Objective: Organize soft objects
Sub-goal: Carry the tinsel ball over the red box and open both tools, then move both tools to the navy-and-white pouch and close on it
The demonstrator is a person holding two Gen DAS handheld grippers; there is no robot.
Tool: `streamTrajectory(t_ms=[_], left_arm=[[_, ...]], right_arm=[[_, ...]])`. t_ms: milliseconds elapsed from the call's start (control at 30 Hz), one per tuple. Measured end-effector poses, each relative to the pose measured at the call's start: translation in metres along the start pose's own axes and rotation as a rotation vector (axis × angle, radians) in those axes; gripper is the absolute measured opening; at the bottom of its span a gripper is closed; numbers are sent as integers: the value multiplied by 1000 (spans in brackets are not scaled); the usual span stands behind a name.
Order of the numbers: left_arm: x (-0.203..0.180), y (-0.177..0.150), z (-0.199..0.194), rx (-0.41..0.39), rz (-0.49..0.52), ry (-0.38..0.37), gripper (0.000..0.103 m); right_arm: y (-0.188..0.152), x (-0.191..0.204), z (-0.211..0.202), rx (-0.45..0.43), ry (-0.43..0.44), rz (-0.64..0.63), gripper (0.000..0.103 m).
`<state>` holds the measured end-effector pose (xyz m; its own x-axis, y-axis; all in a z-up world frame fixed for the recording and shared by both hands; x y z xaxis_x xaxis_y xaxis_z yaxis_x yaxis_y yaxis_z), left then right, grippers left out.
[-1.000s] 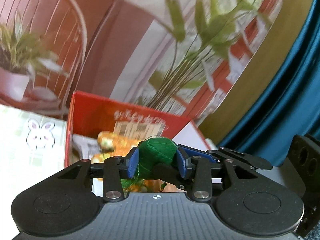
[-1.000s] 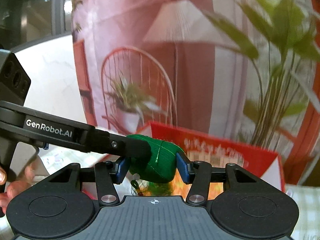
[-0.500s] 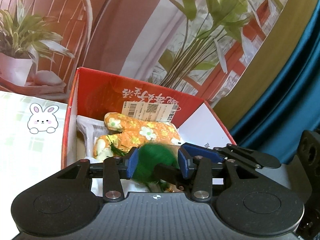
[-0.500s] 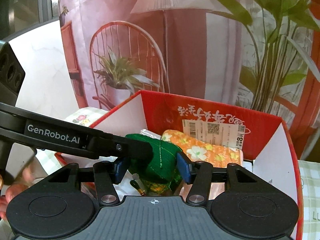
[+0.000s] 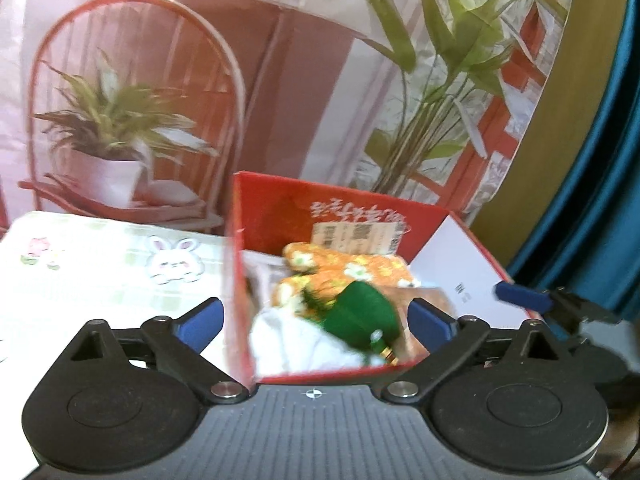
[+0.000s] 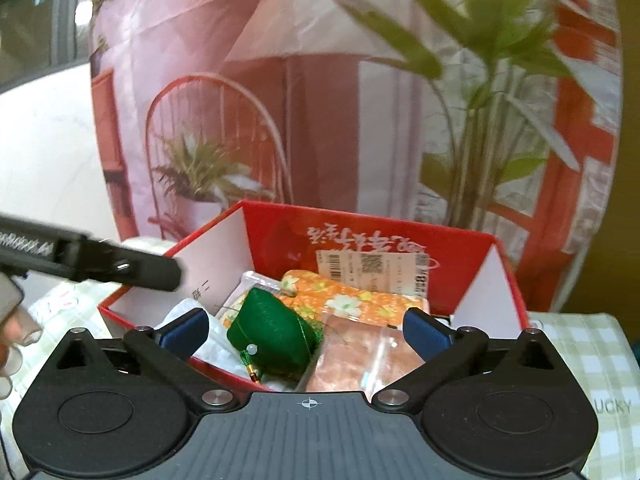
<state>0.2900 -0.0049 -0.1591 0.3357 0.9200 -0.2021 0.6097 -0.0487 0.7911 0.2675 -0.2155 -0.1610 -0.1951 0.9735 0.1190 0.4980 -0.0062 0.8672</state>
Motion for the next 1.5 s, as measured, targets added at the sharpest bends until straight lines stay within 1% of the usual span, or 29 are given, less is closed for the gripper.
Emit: streamTrajectory(t_ms=[100,200,300,467,600,733,833,900,1000,1067,1133,1167,1233,1267,1300,1367,1400,1500], left_arm=[[8,-8,-14,12,12,30,102],[14,-21,-27,28,32,62,103],[19,-37,-32,69,38,83,103],[27,-66,-35,144,9,114,103],[27,-87,-41,164,20,143,103],[26,-101,-49,145,26,149,103],[20,-109,-53,129,71,155,103],[16,-112,-54,118,95,174,102],[16,-117,-56,106,70,175,100],[16,-120,-58,100,36,173,98],[16,-123,-59,99,11,181,97],[16,-124,-59,99,7,178,95],[15,-126,-59,104,12,172,87],[16,-127,-59,110,9,172,81],[17,-128,-57,122,1,169,77],[18,-129,-54,145,-17,143,72],[18,-131,-53,152,-22,125,69],[15,-136,-49,174,-31,74,67]], right_arm=[[-3,-2,-14,-24,-14,41,103],[-11,2,-27,-37,-20,46,103],[-22,9,-36,-35,-19,64,103],[-51,21,-44,25,-26,104,103],[-77,29,-47,96,-24,117,103],[-102,35,-50,158,-20,146,103],[-116,35,-52,199,0,190,103],[-123,34,-54,212,22,223,102],[-127,35,-57,213,21,217,102],[-128,36,-59,213,23,206,99],[-127,38,-60,215,43,203,98],[-127,40,-61,219,53,199,97],[-125,43,-62,228,71,185,94],[-125,44,-62,233,84,182,90],[-124,44,-61,237,94,181,85],[-124,47,-60,246,116,178,80],[-125,48,-59,251,125,178,76],[-126,51,-58,263,154,180,66]])
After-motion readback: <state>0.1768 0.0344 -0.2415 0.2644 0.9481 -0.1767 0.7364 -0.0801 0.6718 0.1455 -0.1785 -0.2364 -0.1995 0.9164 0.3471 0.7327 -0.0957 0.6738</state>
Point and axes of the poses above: each gripper's, at about its wrist camera, not at the fingertips, and z roughly the way its jaws point, x to its left, y to its top, the point moved 1 cm from there along z, roughly the way its jaws point, and after that the axes turned 4 degrees about y, right-handed, at the moved point
